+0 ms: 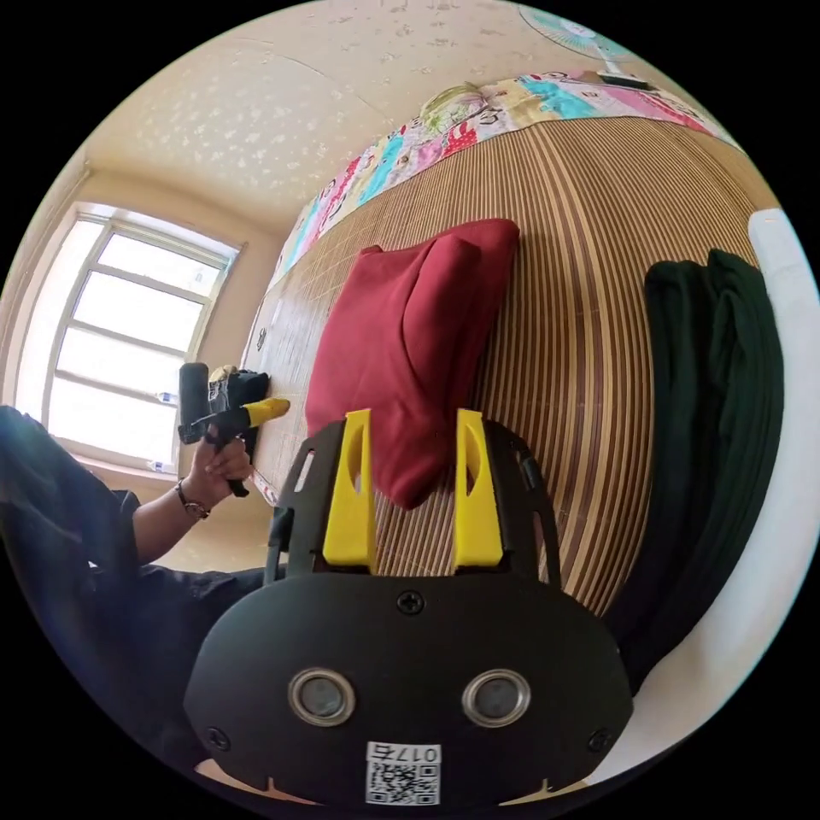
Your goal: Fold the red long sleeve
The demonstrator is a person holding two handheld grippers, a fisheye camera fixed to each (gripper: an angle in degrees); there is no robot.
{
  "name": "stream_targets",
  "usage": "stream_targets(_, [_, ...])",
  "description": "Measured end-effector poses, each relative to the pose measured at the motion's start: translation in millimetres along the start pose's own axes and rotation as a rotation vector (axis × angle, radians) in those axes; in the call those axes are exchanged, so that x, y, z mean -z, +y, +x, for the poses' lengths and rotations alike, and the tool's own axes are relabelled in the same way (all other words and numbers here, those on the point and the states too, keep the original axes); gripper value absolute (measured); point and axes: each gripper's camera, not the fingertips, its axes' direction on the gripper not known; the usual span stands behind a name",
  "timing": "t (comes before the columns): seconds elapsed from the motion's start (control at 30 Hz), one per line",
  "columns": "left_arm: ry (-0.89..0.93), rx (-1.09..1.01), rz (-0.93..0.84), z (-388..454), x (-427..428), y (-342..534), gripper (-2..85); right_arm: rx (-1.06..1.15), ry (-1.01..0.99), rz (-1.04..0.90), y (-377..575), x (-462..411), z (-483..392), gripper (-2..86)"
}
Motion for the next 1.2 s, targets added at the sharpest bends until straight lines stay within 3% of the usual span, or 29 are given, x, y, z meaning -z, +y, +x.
stream_targets(0.1, [0.045, 0.155, 0.014, -48, 8, -19, 19.6, -0.043, -0.067, 0.027, -13, 7, 24, 20.4])
stream_targets(0.2, [0.002, 0.179, -0.067, -80, -3, -41, 21.4, -0.105, -0.086, -0.069, -35, -17, 58, 22.5])
stream_targets(0.47, [0.115, 0.100, -0.197, -102, -22, -75, 17.2, -0.145, -0.234, -0.027, -42, -7, 107, 19.8])
stream_targets(0.83, [0.163, 0.060, -0.287, -103, -26, -84, 15.5, -0.148, -0.377, -0.108, -53, -34, 118, 15.3])
stream_targets(1.03, [0.209, 0.026, -0.219, -90, 12, -63, 12.5, -0.061, -0.383, -0.077, -56, -22, 64, 12.6])
stream_targets(1.2, [0.184, 0.029, -0.108, -64, 129, -15, 12.5, 0.010, -0.370, -0.092, -51, -39, -36, 12.1])
